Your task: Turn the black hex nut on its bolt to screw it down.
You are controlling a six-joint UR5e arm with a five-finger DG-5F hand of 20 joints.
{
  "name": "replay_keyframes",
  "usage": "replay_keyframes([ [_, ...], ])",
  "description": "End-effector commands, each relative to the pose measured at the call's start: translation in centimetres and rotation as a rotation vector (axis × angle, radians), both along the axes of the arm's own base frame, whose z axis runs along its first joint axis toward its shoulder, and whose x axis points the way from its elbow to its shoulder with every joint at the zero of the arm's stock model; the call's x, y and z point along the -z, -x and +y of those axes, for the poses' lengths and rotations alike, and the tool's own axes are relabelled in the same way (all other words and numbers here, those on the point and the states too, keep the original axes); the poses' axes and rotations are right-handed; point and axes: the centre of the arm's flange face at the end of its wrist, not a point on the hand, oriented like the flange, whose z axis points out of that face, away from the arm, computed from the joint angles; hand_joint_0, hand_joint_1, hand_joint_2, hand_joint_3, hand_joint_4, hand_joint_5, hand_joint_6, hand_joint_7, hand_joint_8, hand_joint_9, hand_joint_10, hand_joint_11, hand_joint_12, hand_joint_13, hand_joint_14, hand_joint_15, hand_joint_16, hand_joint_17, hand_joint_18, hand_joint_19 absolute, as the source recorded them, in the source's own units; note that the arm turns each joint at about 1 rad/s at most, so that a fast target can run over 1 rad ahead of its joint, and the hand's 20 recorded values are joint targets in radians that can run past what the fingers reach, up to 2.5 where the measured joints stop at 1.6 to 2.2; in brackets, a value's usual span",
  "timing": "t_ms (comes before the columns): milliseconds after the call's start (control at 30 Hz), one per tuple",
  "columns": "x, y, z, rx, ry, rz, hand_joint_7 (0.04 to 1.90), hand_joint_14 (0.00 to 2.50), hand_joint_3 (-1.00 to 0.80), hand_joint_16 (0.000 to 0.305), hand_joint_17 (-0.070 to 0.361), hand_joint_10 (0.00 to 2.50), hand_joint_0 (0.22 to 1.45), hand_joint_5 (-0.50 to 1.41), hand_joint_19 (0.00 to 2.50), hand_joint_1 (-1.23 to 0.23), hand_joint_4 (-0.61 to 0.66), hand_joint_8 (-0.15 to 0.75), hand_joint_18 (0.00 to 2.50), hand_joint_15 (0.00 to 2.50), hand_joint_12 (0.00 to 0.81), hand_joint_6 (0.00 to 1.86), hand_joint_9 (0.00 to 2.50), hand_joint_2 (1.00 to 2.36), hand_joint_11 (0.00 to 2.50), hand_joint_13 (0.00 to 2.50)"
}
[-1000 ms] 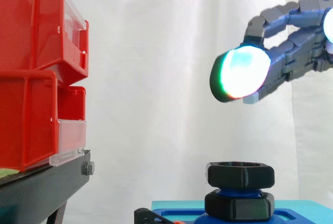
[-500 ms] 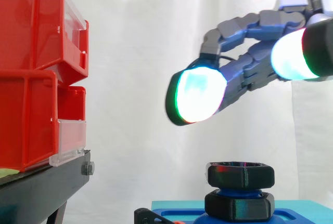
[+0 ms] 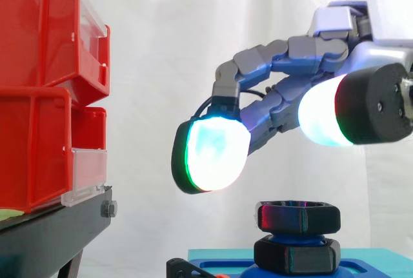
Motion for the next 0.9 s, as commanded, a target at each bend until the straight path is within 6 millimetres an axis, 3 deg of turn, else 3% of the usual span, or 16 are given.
replay_keyframes([
  [0,1.0,-0.9,0.3,-0.01,-0.001,-0.017,1.06,0.0,-0.5,0.043,0.098,0.01,0.52,-0.07,0.28,-0.39,0.14,0.216,0.4,0.0,0.273,0.5,0.61,1.0,0.14,0.45],
  [67,1.8,-1.1,0.4,-0.018,0.001,-0.01,1.07,0.0,-0.5,0.043,0.097,0.01,0.52,-0.07,0.28,-0.38,0.14,0.212,0.39,0.0,0.272,0.5,0.61,1.0,0.14,0.45],
  [867,2.0,-0.8,0.2,-0.068,0.082,-0.005,1.31,0.0,-0.5,0.042,0.095,0.01,0.52,-0.03,0.28,-0.34,0.13,0.221,0.41,0.0,0.269,0.5,0.69,1.0,0.15,0.47],
])
